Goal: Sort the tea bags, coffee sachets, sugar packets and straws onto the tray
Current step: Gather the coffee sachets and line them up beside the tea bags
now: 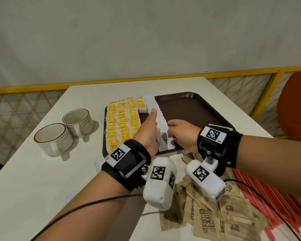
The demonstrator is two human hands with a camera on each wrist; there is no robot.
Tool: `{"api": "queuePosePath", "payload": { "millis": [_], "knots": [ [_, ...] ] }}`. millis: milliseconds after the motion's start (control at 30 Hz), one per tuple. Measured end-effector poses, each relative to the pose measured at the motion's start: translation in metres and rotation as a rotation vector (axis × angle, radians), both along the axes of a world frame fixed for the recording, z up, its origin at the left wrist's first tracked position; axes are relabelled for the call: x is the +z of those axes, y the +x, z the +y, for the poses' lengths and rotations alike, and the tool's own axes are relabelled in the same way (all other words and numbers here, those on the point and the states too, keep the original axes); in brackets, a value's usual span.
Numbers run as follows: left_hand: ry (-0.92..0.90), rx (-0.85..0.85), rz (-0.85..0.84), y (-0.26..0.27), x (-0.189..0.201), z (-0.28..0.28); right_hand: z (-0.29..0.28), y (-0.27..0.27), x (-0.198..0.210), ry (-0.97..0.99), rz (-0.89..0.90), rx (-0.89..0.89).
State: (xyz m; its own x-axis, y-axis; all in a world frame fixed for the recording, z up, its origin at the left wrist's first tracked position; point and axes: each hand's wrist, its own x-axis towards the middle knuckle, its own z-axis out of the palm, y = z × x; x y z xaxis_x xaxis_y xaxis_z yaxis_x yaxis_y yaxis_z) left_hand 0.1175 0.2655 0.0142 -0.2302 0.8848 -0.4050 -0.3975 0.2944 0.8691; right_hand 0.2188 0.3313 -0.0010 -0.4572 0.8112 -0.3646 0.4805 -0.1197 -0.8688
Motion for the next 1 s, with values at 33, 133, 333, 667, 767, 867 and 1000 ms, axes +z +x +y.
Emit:
{"api": "queuePosePath", "payload": {
  "millis": [33, 133, 333, 667, 767, 867, 1000],
  "knots": [
    [0.004, 0.008, -0.002, 0.001, 0.001, -0.001, 0.002, 0.0, -0.001, 0.007, 0.003, -0.004],
    [0.036, 0.016, 0.041, 0.004, 0.008, -0.01, 0.004, -0.001, -0.003, 0.02, -0.002, -0.015],
    [0.191, 0.022, 0.326, -0.045, 0.046, -0.071, -0.016, 0.006, 0.021, -0.006, 0.185, -0.104],
    [-0.306, -0.525, 1.342, -0.132, 0.004, -0.167, -0.106, -0.038, 0.021, 0.337, -0.178, 0.694],
    [-0.356, -0.578, 1.463, -0.134, -0.006, -0.165, -0.124, -0.06, 0.014, 0.573, -0.33, 0.783],
    [-0.368, -0.622, 1.487, -0.131, -0.009, -0.165, -0.135, -0.074, 0.003, 0.66, -0.421, 0.812],
    [-0.393, -0.639, 1.454, -0.135, -0.011, -0.163, -0.138, -0.085, 0.003, 0.643, -0.479, 0.854]
  ]
}}
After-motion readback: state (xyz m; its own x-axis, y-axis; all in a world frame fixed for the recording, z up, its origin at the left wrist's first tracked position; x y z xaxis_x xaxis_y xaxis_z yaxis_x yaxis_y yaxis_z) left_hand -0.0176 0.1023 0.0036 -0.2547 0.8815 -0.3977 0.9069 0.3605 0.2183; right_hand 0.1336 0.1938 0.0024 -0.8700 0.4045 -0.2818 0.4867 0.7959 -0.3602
